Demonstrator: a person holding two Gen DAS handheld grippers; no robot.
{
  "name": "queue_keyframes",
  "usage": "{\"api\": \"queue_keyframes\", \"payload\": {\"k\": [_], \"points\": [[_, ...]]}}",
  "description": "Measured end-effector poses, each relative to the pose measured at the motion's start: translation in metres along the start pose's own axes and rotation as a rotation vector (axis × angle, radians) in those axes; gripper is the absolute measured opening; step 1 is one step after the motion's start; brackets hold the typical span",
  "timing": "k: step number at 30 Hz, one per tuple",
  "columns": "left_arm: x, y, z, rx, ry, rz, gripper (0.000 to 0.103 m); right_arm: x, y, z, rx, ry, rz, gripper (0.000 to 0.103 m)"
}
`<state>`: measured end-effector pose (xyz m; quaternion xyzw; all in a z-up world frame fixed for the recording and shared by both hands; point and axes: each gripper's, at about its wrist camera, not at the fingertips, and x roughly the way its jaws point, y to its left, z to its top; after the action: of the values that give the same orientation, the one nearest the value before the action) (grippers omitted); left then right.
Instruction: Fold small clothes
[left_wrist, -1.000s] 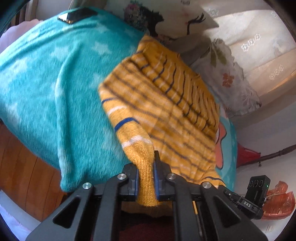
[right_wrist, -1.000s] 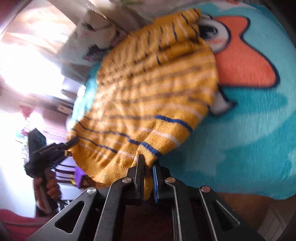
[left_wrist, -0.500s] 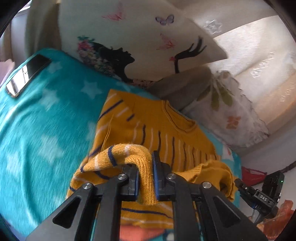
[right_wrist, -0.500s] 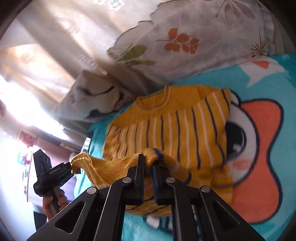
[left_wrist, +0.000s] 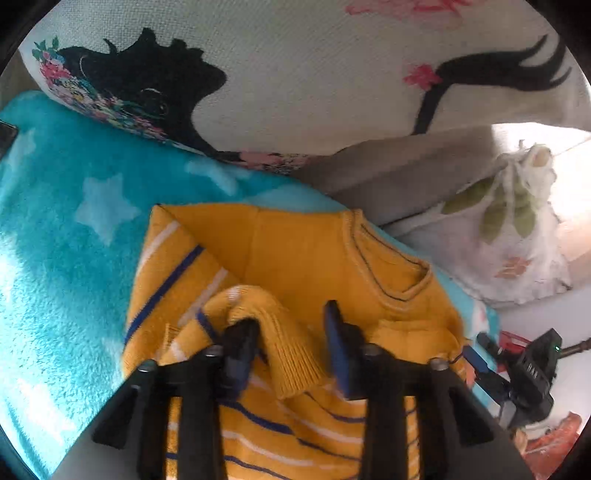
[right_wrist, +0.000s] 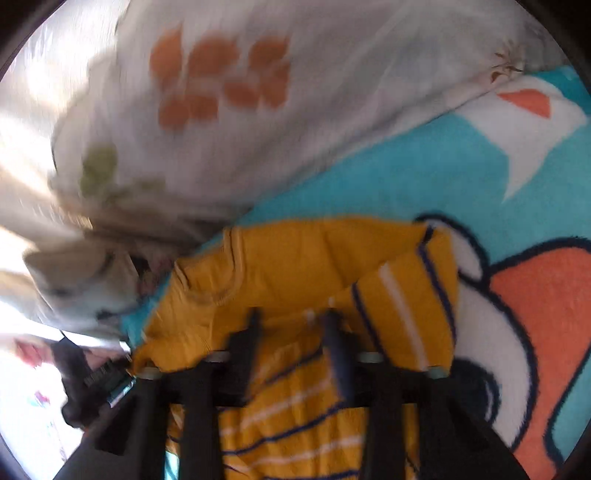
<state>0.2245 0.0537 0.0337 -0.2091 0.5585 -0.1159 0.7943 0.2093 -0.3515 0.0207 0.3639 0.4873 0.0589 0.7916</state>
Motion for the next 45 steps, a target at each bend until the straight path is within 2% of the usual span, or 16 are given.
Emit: {"api": "queue_keyframes", "payload": {"k": [1,6,11,14,18,21,23,24,26,28,29,31,34,37,41,45], "points": [[-0.001,-0.001,0.001,0.000,0.000,-0.015,0.050,-0.006,-0.002,0.003,0.017,-0.028,0.016,0.065],[-0.024,-0.007,0.000,0.030,-0.047,-0.054,0.063,-0.028,0.000,0.013,0.030,-0.089,0.007,0.067],[-0.057,0.005,0.002,0.011,-0.149,-0.036,0.075,-0.014,0.049,-0.017,-0.189,-0.012,0.002,0.066],[-0.057,0.009,-0.003,0.027,-0.117,-0.024,0.075,0.007,0.063,-0.039,-0.287,0.067,-0.008,0.066],[-0.035,-0.005,-0.011,0.137,-0.048,0.006,0.075,0.043,0.066,-0.052,-0.351,0.121,-0.097,0.066],[-0.012,-0.013,-0.006,0.210,-0.028,0.102,0.075,0.060,0.065,-0.049,-0.401,0.117,-0.182,0.065],[0.001,-0.001,0.008,0.173,-0.034,0.158,0.075,0.063,0.067,-0.044,-0.433,0.105,-0.214,0.065],[0.005,0.010,0.015,0.122,-0.032,0.158,0.075,0.065,0.069,-0.040,-0.439,0.107,-0.228,0.065],[0.009,0.039,0.026,0.000,-0.021,0.112,0.075,0.068,0.070,-0.033,-0.440,0.106,-0.243,0.064],[0.001,0.054,0.031,-0.050,-0.040,0.054,0.075,0.067,0.067,-0.026,-0.438,0.093,-0.270,0.064],[-0.005,0.057,0.032,-0.053,-0.044,0.056,0.075,0.066,0.064,-0.022,-0.434,0.082,-0.288,0.064],[-0.020,0.061,0.033,-0.043,-0.067,0.086,0.075,0.055,0.051,-0.012,-0.394,0.057,-0.304,0.064],[-0.049,0.068,0.028,-0.052,-0.085,0.061,0.075,0.032,0.038,-0.005,-0.324,0.017,-0.276,0.065],[-0.083,0.072,0.013,-0.031,-0.118,0.088,0.076,-0.004,0.024,-0.008,-0.298,-0.047,-0.294,0.068],[-0.110,0.076,-0.020,-0.020,-0.129,0.109,0.080,-0.057,-0.006,-0.029,-0.236,-0.079,-0.248,0.068],[-0.114,0.082,-0.059,-0.048,-0.095,0.092,0.080,-0.093,-0.027,-0.060,-0.199,-0.073,-0.210,0.070]]}}
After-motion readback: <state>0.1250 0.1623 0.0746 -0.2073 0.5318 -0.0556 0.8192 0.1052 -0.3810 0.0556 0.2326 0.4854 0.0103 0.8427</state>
